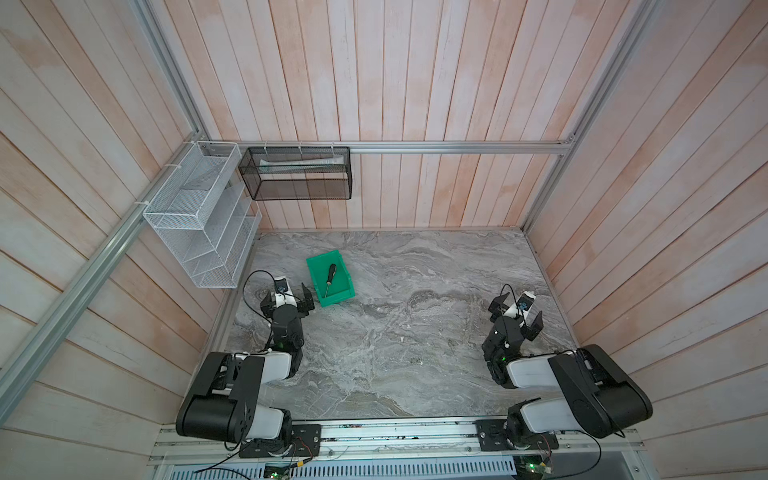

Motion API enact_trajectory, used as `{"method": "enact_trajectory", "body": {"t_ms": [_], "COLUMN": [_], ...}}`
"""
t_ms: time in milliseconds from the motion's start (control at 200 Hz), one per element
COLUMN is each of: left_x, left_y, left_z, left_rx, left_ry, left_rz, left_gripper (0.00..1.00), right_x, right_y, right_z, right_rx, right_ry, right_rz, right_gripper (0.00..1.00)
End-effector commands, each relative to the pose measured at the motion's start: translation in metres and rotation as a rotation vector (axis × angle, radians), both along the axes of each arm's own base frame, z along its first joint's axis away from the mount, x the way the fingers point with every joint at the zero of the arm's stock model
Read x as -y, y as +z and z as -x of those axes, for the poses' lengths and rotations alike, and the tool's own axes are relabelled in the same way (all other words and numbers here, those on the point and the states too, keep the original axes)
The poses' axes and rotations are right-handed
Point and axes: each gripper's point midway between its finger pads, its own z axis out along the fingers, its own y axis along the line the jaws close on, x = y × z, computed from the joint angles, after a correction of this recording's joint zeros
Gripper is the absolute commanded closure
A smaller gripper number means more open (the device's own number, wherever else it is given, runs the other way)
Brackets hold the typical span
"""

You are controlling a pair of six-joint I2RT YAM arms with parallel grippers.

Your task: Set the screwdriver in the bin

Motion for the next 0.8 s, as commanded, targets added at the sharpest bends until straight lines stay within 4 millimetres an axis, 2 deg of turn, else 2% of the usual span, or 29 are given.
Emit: {"method": "enact_trajectory", "body": {"t_ms": [0, 130, 265, 305, 375, 435, 605, 795], "left_x": [0.002, -0.001, 0.002, 0.008, 0.012, 0.014, 0.014, 0.013], "left_y": [0.005, 0.0, 0.001, -0.007, 0.003, -0.007, -0.006, -0.006], "left_z": [-0.003, -0.01, -0.002, 0.002, 0.004, 0.002, -0.002, -0.003], "left_rx": [0.043, 0.016, 0.038, 0.032, 0.104, 0.038, 0.04, 0.038], "left_ry": [-0.043, -0.056, -0.079, -0.118, -0.118, -0.142, -0.142, -0.142], "left_rz": [0.0, 0.022, 0.02, 0.015, -0.023, -0.001, -0.004, -0.001], "left_gripper": [0.0, 0.0, 0.0, 0.0, 0.0, 0.0, 0.0, 0.0], "right_x": [-0.004, -0.002, -0.009, -0.009, -0.011, -0.012, -0.025, -0.027], "right_y": [0.011, 0.008, 0.011, 0.011, 0.011, 0.011, 0.007, 0.007], "right_z": [-0.006, -0.008, -0.008, -0.007, -0.008, -0.01, -0.023, -0.025], "right_rx": [0.03, 0.043, 0.047, 0.046, 0.045, 0.04, -0.003, 0.002], "right_ry": [0.004, -0.021, 0.002, 0.004, 0.015, 0.027, 0.101, 0.152], "right_rz": [0.023, 0.046, 0.082, 0.084, 0.087, 0.092, 0.125, 0.113], "right_gripper": [0.02, 0.02, 0.01, 0.02, 0.01, 0.01, 0.01, 0.01]}}
